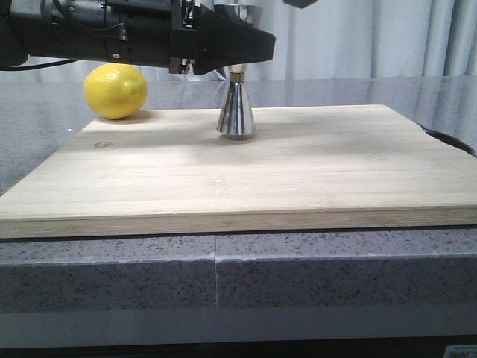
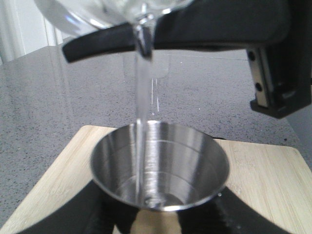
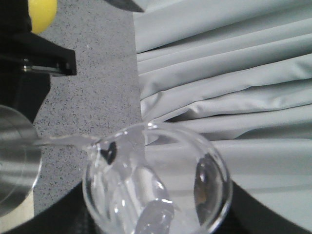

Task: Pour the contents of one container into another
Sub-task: 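Tilt the beaker with the right gripper, pouring liquid into the jigger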

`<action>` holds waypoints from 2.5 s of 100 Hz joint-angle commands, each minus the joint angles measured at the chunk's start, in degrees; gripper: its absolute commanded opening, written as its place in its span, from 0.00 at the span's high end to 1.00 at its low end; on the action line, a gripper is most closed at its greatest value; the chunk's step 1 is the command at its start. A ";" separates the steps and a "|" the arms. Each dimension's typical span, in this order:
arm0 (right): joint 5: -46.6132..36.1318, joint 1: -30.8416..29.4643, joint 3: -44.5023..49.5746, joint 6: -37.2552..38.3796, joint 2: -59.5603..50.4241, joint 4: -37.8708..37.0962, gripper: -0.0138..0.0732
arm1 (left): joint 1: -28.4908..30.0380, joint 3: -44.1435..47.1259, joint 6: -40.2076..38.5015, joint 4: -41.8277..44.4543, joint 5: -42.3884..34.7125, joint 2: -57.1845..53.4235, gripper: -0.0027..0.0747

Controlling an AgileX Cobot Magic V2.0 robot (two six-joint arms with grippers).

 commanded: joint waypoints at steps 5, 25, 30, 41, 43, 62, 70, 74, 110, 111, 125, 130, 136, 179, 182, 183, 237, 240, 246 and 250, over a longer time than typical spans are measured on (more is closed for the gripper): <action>-1.79 0.08 -2.17 -0.25 -2.10 -1.01 0.52 | -0.60 -1.75 -0.08 -5.04 6.39 -2.93 0.70; -1.79 0.08 -2.17 -0.25 -2.10 -1.15 0.52 | -0.60 -1.75 -0.08 -5.04 6.39 -2.93 0.70; -1.79 0.08 -2.17 -0.25 -2.10 -1.27 0.52 | -0.60 -1.75 -0.08 -5.04 6.39 -2.93 0.70; -1.79 0.08 -2.17 -0.25 -2.10 -1.50 0.52 | -0.60 -1.75 -0.08 -5.04 6.39 -2.93 0.70; -1.79 0.08 -2.17 -0.25 -2.10 -1.62 0.52 | -0.60 -1.75 -0.08 -5.04 6.39 -2.93 0.70; -1.79 0.08 -2.17 -0.25 -2.10 -3.57 0.52 | -0.60 -1.75 -0.08 -5.04 6.39 -2.93 0.70; -1.79 0.08 -2.17 -0.25 -2.10 -3.80 0.52 | -0.60 -1.75 -0.08 -5.04 6.39 -2.93 0.70; -1.79 0.08 -2.17 -0.25 -2.10 -3.80 0.52 | -0.60 -1.75 -0.08 -5.04 6.39 -2.93 0.70; -1.79 0.08 -2.17 -0.25 -2.10 -6.06 0.52 | -0.60 -1.75 -0.08 -5.04 6.39 -2.93 0.70; -1.79 0.08 -2.17 -0.25 -2.10 -6.06 0.52 | -0.60 -1.75 -0.08 -5.04 6.39 -2.93 0.70; -1.79 0.08 -2.17 -0.25 -2.10 -6.29 0.52 | -0.60 -1.75 -0.08 -5.04 6.39 -2.93 0.70; -1.79 0.08 -2.17 -0.25 -2.10 -6.32 0.52 | -0.60 -1.75 -0.08 -5.04 6.39 -2.93 0.70; -1.79 0.08 -2.17 -0.25 -2.10 -6.57 0.52 | -0.60 -1.75 -0.08 -5.04 6.39 -2.93 0.70; -1.79 0.08 -2.17 -0.25 -2.10 -8.72 0.52 | -0.60 -1.75 -0.08 -5.04 6.39 -2.93 0.70; -1.79 0.08 -2.17 -0.25 -2.10 -8.73 0.52 | -0.60 -1.75 -0.08 -5.04 6.39 -2.93 0.70; -1.79 0.08 -2.17 -0.25 -2.10 -8.73 0.52 | -0.60 -1.75 -0.08 -5.04 6.39 -2.93 0.70; -1.26 0.08 -2.17 -0.25 -2.10 -13.16 0.52 | -0.60 -1.75 -0.08 -5.04 6.39 -2.93 0.70; -1.26 0.08 -2.17 -0.25 -2.10 -13.57 0.52 | -0.60 -1.75 -0.08 -5.04 6.39 -2.93 0.70; -1.26 0.08 -2.17 -0.25 -2.10 -14.09 0.52 | -0.60 -1.75 -0.08 -5.04 6.39 -2.93 0.70; -1.26 0.08 -2.17 -0.25 -2.10 -14.67 0.52 | -0.60 -1.75 -0.08 -5.04 6.39 -2.93 0.70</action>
